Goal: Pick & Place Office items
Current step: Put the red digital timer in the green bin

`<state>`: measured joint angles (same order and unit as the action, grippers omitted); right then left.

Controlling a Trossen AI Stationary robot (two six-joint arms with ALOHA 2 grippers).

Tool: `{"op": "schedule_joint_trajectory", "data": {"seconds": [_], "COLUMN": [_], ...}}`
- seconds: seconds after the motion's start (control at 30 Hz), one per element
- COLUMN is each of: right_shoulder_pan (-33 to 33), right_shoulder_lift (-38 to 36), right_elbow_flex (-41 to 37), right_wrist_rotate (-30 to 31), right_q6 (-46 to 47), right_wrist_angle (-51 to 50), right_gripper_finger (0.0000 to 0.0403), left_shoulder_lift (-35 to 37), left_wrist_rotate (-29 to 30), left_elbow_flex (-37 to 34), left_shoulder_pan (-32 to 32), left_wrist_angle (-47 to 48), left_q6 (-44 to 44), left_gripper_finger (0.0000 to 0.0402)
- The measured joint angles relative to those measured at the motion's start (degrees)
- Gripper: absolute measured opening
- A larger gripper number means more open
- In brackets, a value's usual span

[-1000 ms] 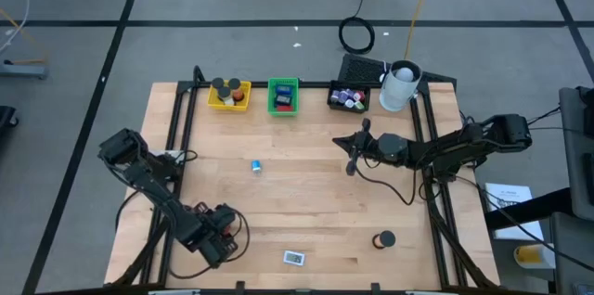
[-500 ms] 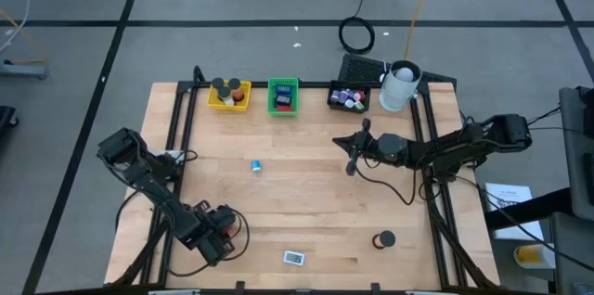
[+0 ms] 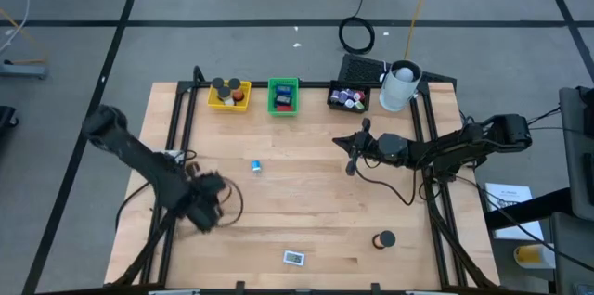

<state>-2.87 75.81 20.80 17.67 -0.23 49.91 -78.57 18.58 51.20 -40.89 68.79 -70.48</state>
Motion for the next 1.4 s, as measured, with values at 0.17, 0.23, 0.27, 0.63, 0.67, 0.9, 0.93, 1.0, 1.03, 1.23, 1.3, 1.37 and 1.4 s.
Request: {"op": "schedule_joint_trajectory", "data": {"seconds": [0.17, 0.23, 0.27, 0.63, 0.67, 0.9, 0.93, 1.0, 1.03, 1.23, 1.3, 1.37, 1.4], "right_shoulder_pan": [0.00, 0.00, 0.00, 0.00, 0.00, 0.00, 0.00, 0.00, 0.00, 0.00, 0.00, 0.00, 0.00], "right_shoulder_lift": [0.00, 0.00, 0.00, 0.00, 0.00, 0.00, 0.00, 0.00, 0.00, 0.00, 0.00, 0.00, 0.00], "right_elbow_flex": [0.00, 0.00, 0.00, 0.00, 0.00, 0.00, 0.00, 0.00, 0.00, 0.00, 0.00, 0.00, 0.00], "right_wrist_rotate": [0.02, 0.05, 0.07, 0.11, 0.11, 0.11, 0.07, 0.09, 0.09, 0.05, 0.05, 0.05, 0.05], "right_q6": [-0.23, -0.24, -0.24, -0.52, -0.68, -0.89, -0.89, -0.89, -0.89, -0.90, -1.04, -1.09, -1.09], "right_wrist_angle": [0.00, 0.03, 0.01, 0.02, 0.07, 0.41, 0.39, 0.41, 0.39, 0.18, 0.09, 0.05, 0.09], "right_gripper_finger": [0.0004, 0.0004, 0.0004, 0.0004, 0.0004, 0.0004, 0.0004, 0.0004, 0.0004, 0.0004, 0.0004, 0.0004, 0.0004], "left_shoulder_lift": [9.07, 10.74, 11.22, 5.68, 3.79, -13.53, -15.75, -19.72, -21.34, -27.57, -28.33, -28.90, -29.15], "left_wrist_rotate": [7.98, 9.44, 9.99, -5.28, -7.52, -14.80, -15.38, -16.02, -16.47, -19.16, -19.12, -19.08, -19.18], "left_elbow_flex": [0.12, 0.09, 0.04, 1.00, 1.81, 13.25, 14.96, 17.73, 18.92, 21.31, 21.38, 21.40, 21.40], "left_shoulder_pan": [11.99, 18.59, 22.19, 59.99, 62.15, 69.89, 70.58, 71.59, 72.14, 74.43, 74.90, 75.37, 75.48], "left_wrist_angle": [-2.04, -3.65, -5.30, -46.26, -48.69, -51.15, -50.23, -48.85, -49.12, -48.58, -48.74, -48.74, -48.74], "left_q6": [14.83, 23.41, 28.07, 74.68, 76.19, 83.62, 84.50, 85.90, 86.39, 88.82, 89.48, 89.46, 89.37], "left_gripper_finger": [0.0157, 0.0157, 0.0157, 0.0157, 0.0157, 0.0157, 0.0157, 0.0157, 0.0157, 0.0157, 0.0157, 0.0165, 0.0170]}}
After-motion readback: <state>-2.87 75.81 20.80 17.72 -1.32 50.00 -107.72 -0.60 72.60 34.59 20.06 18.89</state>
